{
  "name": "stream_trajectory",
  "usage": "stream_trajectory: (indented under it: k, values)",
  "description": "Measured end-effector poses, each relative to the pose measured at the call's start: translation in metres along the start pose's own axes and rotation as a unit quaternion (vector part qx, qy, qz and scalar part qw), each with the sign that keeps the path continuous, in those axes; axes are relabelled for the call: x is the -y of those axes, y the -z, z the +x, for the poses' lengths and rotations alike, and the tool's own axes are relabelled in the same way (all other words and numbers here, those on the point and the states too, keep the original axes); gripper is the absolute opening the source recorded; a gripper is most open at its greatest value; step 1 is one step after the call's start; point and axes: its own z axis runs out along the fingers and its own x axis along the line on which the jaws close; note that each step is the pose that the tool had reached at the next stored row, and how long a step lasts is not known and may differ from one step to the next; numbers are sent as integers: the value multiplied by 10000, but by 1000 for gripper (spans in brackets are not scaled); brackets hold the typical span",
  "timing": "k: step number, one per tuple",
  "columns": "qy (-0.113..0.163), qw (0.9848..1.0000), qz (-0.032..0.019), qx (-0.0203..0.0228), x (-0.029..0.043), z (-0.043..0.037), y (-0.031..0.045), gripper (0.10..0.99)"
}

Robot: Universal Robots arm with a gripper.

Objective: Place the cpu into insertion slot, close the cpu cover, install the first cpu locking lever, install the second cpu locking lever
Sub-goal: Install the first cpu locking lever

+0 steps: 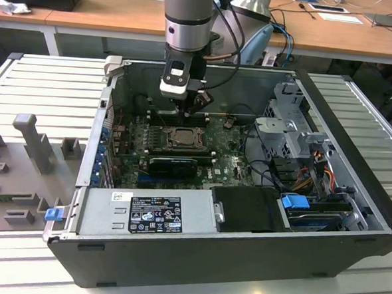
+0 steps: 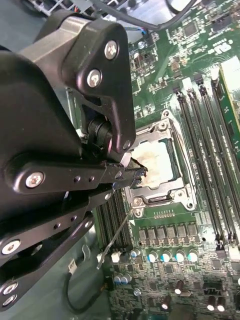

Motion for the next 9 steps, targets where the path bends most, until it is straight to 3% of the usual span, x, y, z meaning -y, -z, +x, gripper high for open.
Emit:
stream_trajectory:
  k: [5,9]
  values:
    - [345,9994,-17,-10,0,0,0,106]
    - [718,9974,-35,-22,0,0,0,106]
